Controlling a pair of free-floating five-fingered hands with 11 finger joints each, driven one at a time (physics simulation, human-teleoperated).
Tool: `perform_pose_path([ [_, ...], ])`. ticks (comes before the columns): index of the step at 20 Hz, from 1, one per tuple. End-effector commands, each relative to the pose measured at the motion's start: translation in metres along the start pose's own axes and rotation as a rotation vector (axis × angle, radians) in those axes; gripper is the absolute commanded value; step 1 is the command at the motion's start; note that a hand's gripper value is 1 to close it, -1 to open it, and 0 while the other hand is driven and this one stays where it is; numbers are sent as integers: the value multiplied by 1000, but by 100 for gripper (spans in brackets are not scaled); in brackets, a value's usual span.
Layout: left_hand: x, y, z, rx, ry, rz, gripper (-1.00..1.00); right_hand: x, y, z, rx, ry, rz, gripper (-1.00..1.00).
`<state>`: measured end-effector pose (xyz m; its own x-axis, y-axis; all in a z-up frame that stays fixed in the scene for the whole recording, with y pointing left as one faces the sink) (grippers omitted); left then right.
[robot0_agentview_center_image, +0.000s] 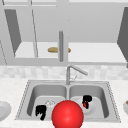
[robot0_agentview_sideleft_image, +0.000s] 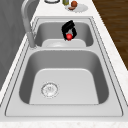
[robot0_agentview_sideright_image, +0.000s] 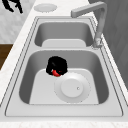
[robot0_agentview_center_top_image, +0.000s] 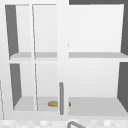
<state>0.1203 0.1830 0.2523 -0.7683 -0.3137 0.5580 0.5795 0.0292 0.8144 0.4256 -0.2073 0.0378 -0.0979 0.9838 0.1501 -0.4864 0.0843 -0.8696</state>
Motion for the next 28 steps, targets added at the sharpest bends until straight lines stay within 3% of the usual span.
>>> perform_pose_path([
  [1,0,0,0,0,0,0,0,-5,5,-29,-19,10,-16,100],
  [10,0,0,0,0,0,0,0,-26,65,-69,-104,-2,-7,100],
  [16,0,0,0,0,0,0,0,-33,104,-97,-107,39,-27,100],
  [18,0,0,0,0,0,0,0,-38,119,-103,-91,12,-1,100],
  [20,0,0,0,0,0,0,0,-40,115,-124,-65,18,-13,100],
  [23,0,0,0,0,0,0,0,-38,81,-135,47,3,-8,100],
  [28,0,0,0,0,0,0,0,-41,70,-154,220,-9,-18,100],
])
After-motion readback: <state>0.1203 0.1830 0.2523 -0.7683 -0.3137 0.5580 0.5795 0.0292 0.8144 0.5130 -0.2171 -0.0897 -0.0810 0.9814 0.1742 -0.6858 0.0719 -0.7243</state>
